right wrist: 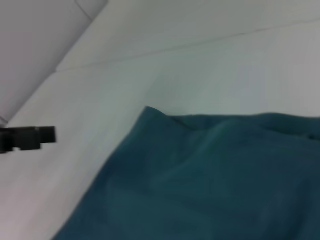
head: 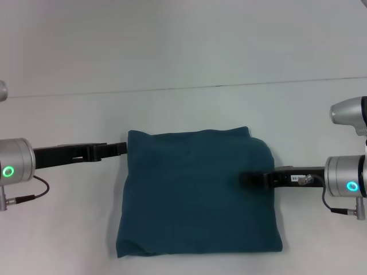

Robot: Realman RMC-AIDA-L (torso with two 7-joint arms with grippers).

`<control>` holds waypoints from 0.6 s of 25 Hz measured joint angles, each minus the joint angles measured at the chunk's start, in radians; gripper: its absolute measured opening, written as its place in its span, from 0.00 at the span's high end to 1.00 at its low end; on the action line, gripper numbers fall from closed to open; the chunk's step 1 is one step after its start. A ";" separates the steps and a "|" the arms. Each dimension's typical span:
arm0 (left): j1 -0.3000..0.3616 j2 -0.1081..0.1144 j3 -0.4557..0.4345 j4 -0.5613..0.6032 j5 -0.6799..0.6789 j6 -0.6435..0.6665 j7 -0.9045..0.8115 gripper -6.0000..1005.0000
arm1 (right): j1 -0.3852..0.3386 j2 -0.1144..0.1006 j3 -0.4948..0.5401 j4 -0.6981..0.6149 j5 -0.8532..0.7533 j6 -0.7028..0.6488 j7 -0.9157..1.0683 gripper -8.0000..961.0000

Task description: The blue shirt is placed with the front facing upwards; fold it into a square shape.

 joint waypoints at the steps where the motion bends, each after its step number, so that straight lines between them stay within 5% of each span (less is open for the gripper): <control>1: 0.000 0.000 0.000 0.000 0.000 0.000 0.001 0.40 | -0.002 0.000 0.003 -0.004 0.011 -0.012 -0.012 0.93; 11: 0.000 0.000 -0.002 0.000 -0.001 0.003 0.001 0.40 | -0.031 -0.011 0.015 -0.065 0.126 -0.033 -0.046 0.93; 15: -0.003 0.000 -0.002 0.000 -0.001 0.004 0.001 0.41 | -0.011 0.003 0.002 -0.057 0.114 0.052 -0.048 0.93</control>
